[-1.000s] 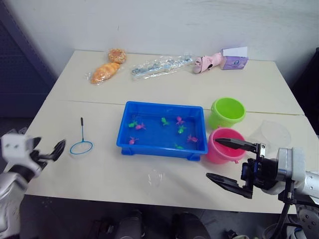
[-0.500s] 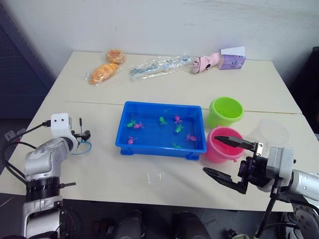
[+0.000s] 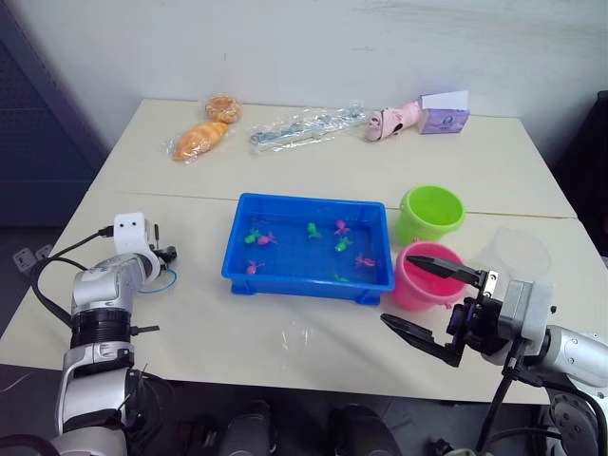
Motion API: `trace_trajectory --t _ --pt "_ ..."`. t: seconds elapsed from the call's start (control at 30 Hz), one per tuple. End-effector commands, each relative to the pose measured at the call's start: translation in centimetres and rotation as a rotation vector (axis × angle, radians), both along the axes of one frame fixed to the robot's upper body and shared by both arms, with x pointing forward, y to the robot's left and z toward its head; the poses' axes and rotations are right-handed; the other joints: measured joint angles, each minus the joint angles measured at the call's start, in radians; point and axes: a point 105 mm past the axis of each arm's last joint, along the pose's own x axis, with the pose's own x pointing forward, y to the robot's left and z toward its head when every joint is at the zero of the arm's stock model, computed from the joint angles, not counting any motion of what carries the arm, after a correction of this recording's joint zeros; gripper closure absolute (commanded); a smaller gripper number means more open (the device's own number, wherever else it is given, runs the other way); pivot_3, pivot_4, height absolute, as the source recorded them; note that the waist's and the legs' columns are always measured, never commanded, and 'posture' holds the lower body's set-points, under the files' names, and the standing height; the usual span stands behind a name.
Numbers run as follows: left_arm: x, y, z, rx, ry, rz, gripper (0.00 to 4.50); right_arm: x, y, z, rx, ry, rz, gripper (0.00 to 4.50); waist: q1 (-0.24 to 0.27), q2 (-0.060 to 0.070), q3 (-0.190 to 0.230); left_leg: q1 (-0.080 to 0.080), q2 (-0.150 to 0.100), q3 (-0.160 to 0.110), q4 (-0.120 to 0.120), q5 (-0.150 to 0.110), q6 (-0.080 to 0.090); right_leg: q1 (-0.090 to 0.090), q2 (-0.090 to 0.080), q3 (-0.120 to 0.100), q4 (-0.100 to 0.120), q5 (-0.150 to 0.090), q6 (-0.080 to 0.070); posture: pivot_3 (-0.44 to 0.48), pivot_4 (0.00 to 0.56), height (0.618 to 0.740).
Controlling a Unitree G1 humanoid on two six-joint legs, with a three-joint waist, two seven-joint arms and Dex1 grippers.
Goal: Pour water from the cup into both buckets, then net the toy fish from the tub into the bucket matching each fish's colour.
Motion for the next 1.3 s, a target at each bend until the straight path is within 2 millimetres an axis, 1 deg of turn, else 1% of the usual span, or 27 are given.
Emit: trace_trajectory --t 0.03,0.13,0.17,0.2,0.27,0.3,0.33,0.4,0.43,0.5,0.53,0.57,0.6,0.63,0.77,0.83,0.9,0.93,1.0,1.07,1.1,1.2,1.3 --pt "-1.7 -0.5 -3.0 -0.067 0.114 -0.024 2.93 -0.3 0.4 0.8 -0.001 -0.040 0.018 0.00 0.000 0.000 0.000 0.000 0.000 0.000 0.000 0.000 0.000 0.000 0.000 0.000 0.000 0.000 0.000 0.000 0.150 0.740" --pt "-2.6 -0.1 -3.1 -0.075 0.106 -0.027 4.32 -0.1 0.3 1.0 -0.004 -0.043 0.015 0.00 0.000 0.002 -0.001 0.000 0.000 0.000 0.000 0.000 0.000 0.000 0.000 0.000 0.000 0.000 0.000 0.000 0.150 0.740" --pt "-2.6 0.2 -2.6 -0.063 0.078 -0.036 4.46 0.0 0.2 1.0 -0.005 -0.044 0.015 0.00 0.000 0.002 -0.001 0.000 0.000 0.000 0.000 0.000 0.000 0.000 0.000 0.000 0.000 0.000 0.000 0.000 0.150 0.740" --pt "-2.4 0.6 -1.7 -0.051 0.022 -0.055 4.46 0.0 0.1 1.1 -0.007 -0.044 0.015 0.00 -0.002 0.002 -0.001 0.000 0.000 0.000 0.000 0.000 0.000 0.000 0.000 0.000 0.000 0.000 0.000 0.000 0.150 0.740" --pt "-2.0 1.3 0.8 -0.071 -0.102 -0.074 4.46 0.0 0.1 1.1 -0.008 -0.044 0.015 0.00 -0.004 0.002 -0.001 0.000 0.000 0.001 0.000 0.000 0.000 0.000 0.000 0.001 0.000 0.000 0.000 0.000 0.150 0.740" --pt "-1.9 1.5 2.3 -0.080 -0.169 -0.112 4.46 0.1 0.0 1.1 -0.009 -0.040 0.014 0.00 -0.003 0.001 -0.001 0.000 0.000 0.000 0.000 0.000 0.000 -0.001 0.000 0.001 0.000 0.000 0.000 0.000 0.150 0.740" --pt "-1.9 1.6 3.5 -0.076 -0.210 -0.151 4.46 0.1 0.0 1.2 -0.009 -0.037 0.013 0.00 -0.003 0.000 0.000 0.000 0.000 0.000 0.000 0.000 0.000 -0.001 0.000 0.000 0.000 0.000 0.000 0.000 0.150 0.740" --pt "-2.3 1.7 7.2 0.003 -0.304 -0.334 4.46 0.3 -0.2 1.5 -0.019 -0.022 0.020 0.00 -0.005 -0.004 0.002 -0.001 0.000 0.000 0.000 0.000 0.000 -0.001 0.000 0.000 0.000 0.000 0.000 0.000 0.150 0.740" --pt "-2.5 1.3 8.6 0.036 -0.340 -0.424 4.46 0.4 -0.3 1.7 -0.019 -0.015 0.023 0.00 -0.006 -0.006 0.004 -0.002 0.001 0.000 0.000 0.000 0.000 -0.002 0.000 0.000 0.000 0.000 0.000 0.000 0.150 0.740" --pt "-3.2 -0.2 11.0 0.115 -0.383 -0.641 4.46 0.6 -0.2 2.1 -0.032 0.011 0.045 0.00 -0.005 -0.006 0.004 -0.003 0.001 0.000 0.000 0.000 -0.001 -0.003 0.000 0.000 -0.001 0.000 0.000 0.000 0.150 0.740" --pt "-3.8 -1.6 12.4 0.159 -0.415 -0.803 4.46 0.6 0.0 2.4 -0.032 0.040 0.075 0.00 -0.005 -0.005 0.005 -0.003 0.001 0.000 0.000 0.000 -0.001 -0.002 0.000 0.000 -0.002 0.000 0.000 0.000 0.150 0.740" --pt "-4.4 -2.8 13.1 0.183 -0.415 -0.935 4.46 0.6 0.2 2.7 -0.031 0.073 0.104 0.00 -0.004 -0.004 0.005 -0.002 0.001 0.000 -0.001 -0.002 -0.002 -0.002 -0.001 0.000 -0.004 0.000 -0.001 0.000 0.150 0.740" --pt "-4.9 -3.5 13.4 0.195 -0.411 -1.017 4.46 0.6 0.3 2.9 -0.030 0.097 0.123 0.00 0.000 -0.002 0.006 -0.002 0.000 0.000 -0.001 -0.003 -0.004 -0.001 -0.002 0.000 -0.005 0.000 -0.001 0.000 0.150 0.740" --pt "-5.4 -4.5 13.7 0.204 -0.392 -1.110 4.46 1.1 0.3 3.2 -0.027 0.118 0.115 0.00 0.002 0.001 0.006 -0.003 0.000 0.000 -0.001 -0.004 -0.004 -0.001 -0.003 0.000 -0.006 0.000 -0.001 0.000 0.150 0.740" --pt "-7.8 -10.5 15.2 0.279 -0.395 -1.579 4.46 2.1 0.7 3.7 -0.124 0.191 0.141 0.00 -0.002 0.003 0.007 -0.005 0.000 -0.001 -0.001 -0.002 0.002 -0.003 -0.003 0.000 -0.007 0.000 -0.001 0.000 0.150 0.740" --pt "-8.3 -12.5 15.2 0.299 -0.369 -1.715 4.46 2.5 0.9 3.5 -0.182 0.238 0.144 0.00 -0.004 0.003 0.007 -0.008 0.000 -0.001 0.000 -0.001 0.003 -0.005 -0.003 -0.001 -0.007 0.000 -0.001 0.000 0.150 0.740" --pt "-8.7 -14.8 14.8 0.343 -0.345 -1.849 4.46 3.2 1.4 3.4 -0.218 0.268 0.134 0.00 -0.005 0.003 0.007 -0.010 0.000 -0.001 0.000 -0.001 0.003 -0.007 -0.002 -0.001 -0.006 0.000 -0.001 0.000 0.150 0.740" --pt "-8.8 -15.9 14.7 0.358 -0.349 -1.899 4.46 3.5 1.8 3.4 -0.225 0.277 0.133 0.00 -0.008 0.004 0.007 -0.011 0.000 -0.001 0.001 0.000 0.004 -0.007 -0.002 -0.002 -0.005 0.000 -0.001 0.000 0.150 0.740" --pt "-9.1 -18.5 14.5 0.351 -0.387 -1.996 4.46 3.7 3.4 3.4 -0.214 0.304 0.160 0.00 -0.010 0.004 0.007 -0.012 0.000 0.000 0.003 0.000 0.005 -0.008 -0.001 -0.001 -0.003 0.000 -0.001 0.000 0.150 0.740" --pt "-9.3 -20.1 14.4 0.322 -0.410 -2.046 4.46 3.8 4.4 3.4 -0.204 0.323 0.175 0.00 -0.010 0.004 0.007 -0.018 0.000 0.000 0.006 0.001 0.005 -0.013 0.000 -0.002 -0.001 0.001 -0.001 0.000 0.150 0.740" --pt "-9.3 -20.6 14.3 0.318 -0.417 -2.058 4.46 3.9 4.7 3.3 -0.205 0.331 0.176 0.00 -0.011 0.004 0.007 -0.020 0.000 0.000 0.008 0.001 0.006 -0.014 0.000 -0.002 0.001 0.001 -0.001 0.000 0.150 0.740" --pt "-9.1 -21.4 13.4 0.346 -0.397 -2.097 4.46 4.2 4.9 2.7 -0.226 0.374 0.161 0.00 -0.011 0.004 0.007 -0.021 0.000 -0.001 0.010 0.001 0.006 -0.015 0.000 -0.002 0.006 0.001 -0.001 0.000 0.150 0.740" --pt "-8.6 -22.6 13.5 0.329 -0.415 -2.086 4.46 4.2 4.8 2.1 -0.263 0.411 0.154 0.00 -0.005 0.004 0.007 -0.021 0.000 -0.001 0.014 0.000 0.007 -0.015 0.000 -0.002 0.006 0.001 -0.001 0.000 0.150 0.740"
